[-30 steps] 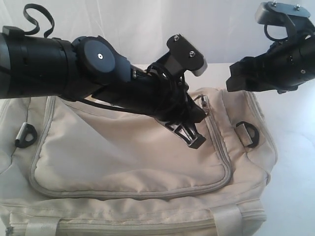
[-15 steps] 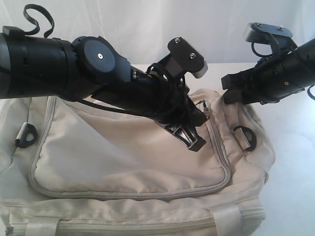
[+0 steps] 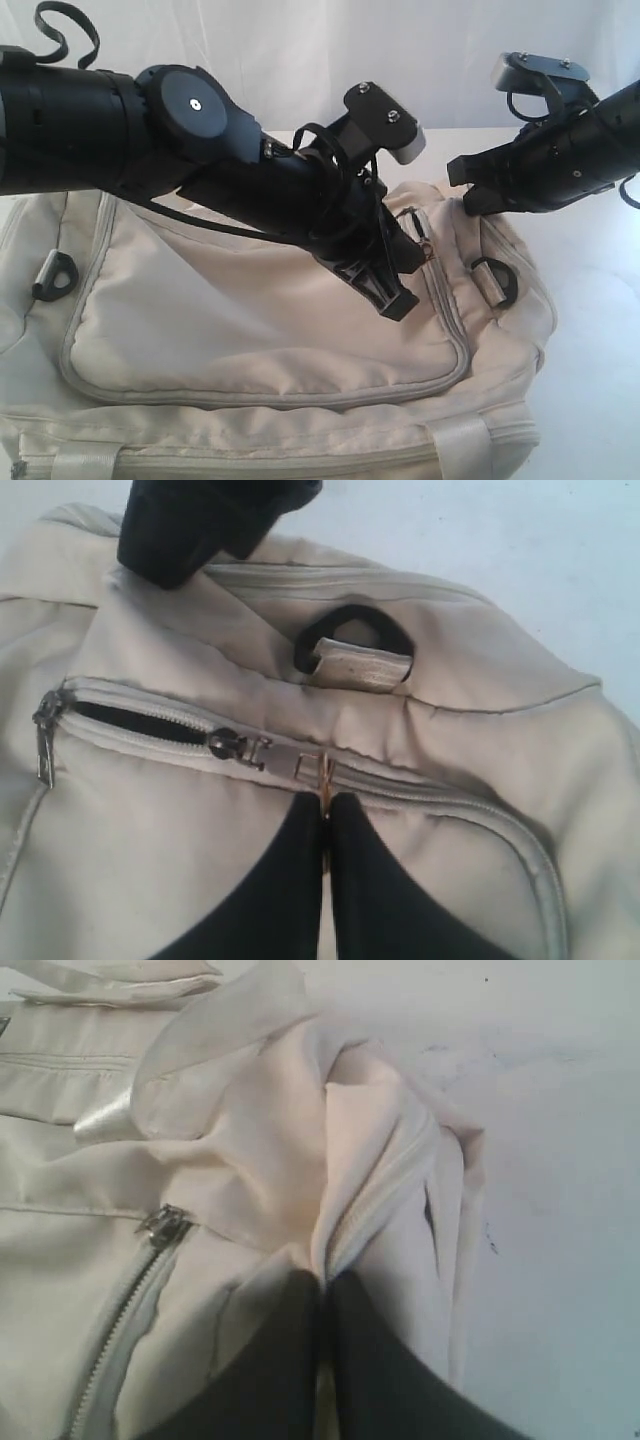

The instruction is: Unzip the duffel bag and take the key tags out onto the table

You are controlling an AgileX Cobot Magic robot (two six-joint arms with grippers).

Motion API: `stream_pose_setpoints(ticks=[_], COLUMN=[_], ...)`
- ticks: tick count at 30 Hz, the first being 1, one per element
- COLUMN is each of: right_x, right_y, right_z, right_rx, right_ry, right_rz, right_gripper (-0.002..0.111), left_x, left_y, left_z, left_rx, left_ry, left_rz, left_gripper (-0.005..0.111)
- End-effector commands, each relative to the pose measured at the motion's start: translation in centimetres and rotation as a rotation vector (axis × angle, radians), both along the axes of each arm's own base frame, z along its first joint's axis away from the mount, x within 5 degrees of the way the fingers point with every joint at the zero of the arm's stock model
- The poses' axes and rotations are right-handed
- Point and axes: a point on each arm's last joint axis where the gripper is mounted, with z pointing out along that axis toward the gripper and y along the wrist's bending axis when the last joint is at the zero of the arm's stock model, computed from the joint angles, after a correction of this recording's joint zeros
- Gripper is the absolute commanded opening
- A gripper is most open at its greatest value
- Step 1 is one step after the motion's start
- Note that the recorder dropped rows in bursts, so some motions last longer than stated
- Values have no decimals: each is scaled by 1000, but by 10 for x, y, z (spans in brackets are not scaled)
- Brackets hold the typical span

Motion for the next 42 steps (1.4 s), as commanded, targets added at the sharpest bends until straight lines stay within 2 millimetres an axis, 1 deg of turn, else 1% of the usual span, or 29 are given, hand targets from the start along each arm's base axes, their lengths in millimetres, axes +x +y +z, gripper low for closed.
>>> stream_pose_setpoints(ticks=[1,8,17,26,29,38,42], right_x=[1,1,1,1,1,1,2], right_y=[-1,-1,-1,-1,-1,-2,-7], right_z=[-1,-1,-1,-1,-1,1,2], right_rx=[1,1,1,0,-2,-14,-23], right_ry=[-13,-13,-13,-11,-11,-23,-35], right_rz=[-10,-10,-10,-7,-6,-6,-23], right_gripper=[0,0,0,0,0,0,0], left_x=[-13,-26,-38,-58,-64,-71,-75], left_y=[1,0,0,-14,-16,-13,-11], left_z=[14,13,11,10,10,7,7], left_rx=[-39,-28,-10,10,24,58,73], left_ry=[69,182,275,287,317,394,427], left_rz=[-36,-114,-200,-282,-308,-341,-372], left_gripper=[0,0,0,0,0,0,0])
